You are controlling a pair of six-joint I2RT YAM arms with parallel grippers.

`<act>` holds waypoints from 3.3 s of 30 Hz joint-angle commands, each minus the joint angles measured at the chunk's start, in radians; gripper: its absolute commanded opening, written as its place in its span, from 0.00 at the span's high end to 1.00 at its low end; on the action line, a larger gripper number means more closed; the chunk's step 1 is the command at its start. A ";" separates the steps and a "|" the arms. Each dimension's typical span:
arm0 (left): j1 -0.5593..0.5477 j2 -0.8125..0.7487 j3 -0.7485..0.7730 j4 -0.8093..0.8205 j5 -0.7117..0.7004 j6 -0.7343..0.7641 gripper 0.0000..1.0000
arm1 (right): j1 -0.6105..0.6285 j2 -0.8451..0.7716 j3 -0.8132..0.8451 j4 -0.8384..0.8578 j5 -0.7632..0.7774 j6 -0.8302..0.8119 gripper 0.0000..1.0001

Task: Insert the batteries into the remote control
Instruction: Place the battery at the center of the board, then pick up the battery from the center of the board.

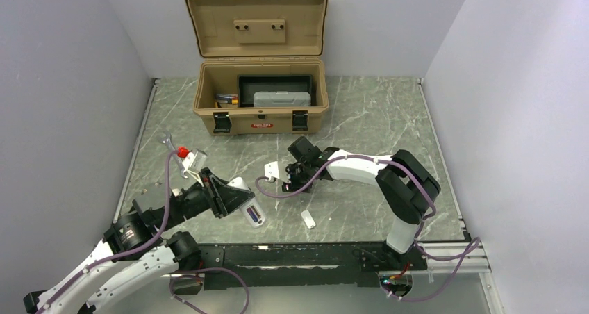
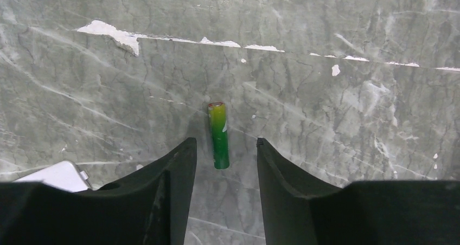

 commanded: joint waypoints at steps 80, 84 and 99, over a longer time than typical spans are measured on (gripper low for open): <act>0.002 -0.010 0.032 0.028 0.017 -0.003 1.00 | 0.104 0.032 0.165 -0.354 0.632 2.611 0.42; 0.002 -0.014 0.031 0.018 0.010 -0.002 1.00 | 0.101 0.060 0.201 -0.405 0.666 2.603 0.44; 0.002 -0.035 0.025 0.003 -0.006 -0.002 1.00 | 0.100 0.159 0.314 -0.522 0.666 2.560 0.59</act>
